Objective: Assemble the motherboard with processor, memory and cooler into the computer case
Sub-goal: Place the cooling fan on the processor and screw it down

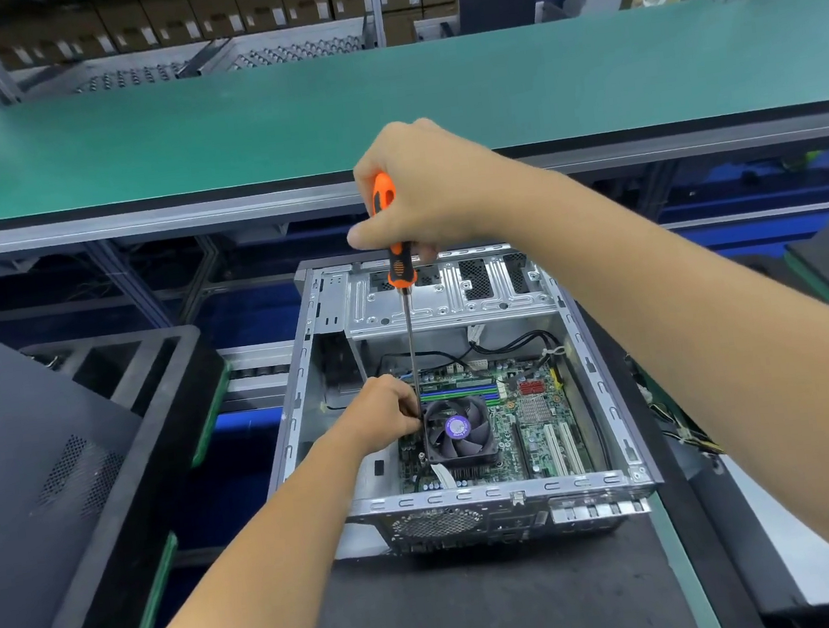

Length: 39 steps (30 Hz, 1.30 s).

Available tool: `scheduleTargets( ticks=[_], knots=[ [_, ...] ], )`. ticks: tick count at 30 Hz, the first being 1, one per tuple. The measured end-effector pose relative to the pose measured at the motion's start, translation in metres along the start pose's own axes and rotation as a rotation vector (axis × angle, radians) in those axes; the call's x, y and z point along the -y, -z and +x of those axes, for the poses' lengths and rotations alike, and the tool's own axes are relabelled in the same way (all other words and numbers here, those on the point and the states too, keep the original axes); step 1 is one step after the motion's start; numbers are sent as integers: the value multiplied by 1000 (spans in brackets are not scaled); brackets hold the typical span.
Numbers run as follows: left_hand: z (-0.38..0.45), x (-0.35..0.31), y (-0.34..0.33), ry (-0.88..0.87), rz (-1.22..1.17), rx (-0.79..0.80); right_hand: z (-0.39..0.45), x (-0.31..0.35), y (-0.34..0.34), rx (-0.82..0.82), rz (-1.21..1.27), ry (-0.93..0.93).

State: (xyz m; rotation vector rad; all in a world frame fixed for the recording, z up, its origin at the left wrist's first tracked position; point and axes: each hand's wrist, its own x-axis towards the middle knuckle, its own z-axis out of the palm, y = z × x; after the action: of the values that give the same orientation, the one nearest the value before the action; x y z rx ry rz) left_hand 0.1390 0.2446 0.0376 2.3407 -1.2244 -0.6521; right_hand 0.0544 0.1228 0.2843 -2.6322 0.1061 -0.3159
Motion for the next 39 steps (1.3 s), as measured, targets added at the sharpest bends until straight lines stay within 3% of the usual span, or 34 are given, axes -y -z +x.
scheduleTargets(
  ticks=[5, 14, 24, 33, 39],
  knots=[
    [0, -1, 0, -8, 41, -16, 4, 2, 4, 59, 2, 6],
    [-1, -1, 1, -15, 44, 1, 1, 0, 8, -77, 20, 28],
    [8, 4, -4, 69, -61, 17, 3, -4, 4, -77, 45, 46],
    [10, 12, -5, 95, -213, 13, 1, -1, 7, 27, 75, 98],
    [11, 15, -6, 59, -129, -3, -3, 3, 9, 61, 72, 140]
  ],
)
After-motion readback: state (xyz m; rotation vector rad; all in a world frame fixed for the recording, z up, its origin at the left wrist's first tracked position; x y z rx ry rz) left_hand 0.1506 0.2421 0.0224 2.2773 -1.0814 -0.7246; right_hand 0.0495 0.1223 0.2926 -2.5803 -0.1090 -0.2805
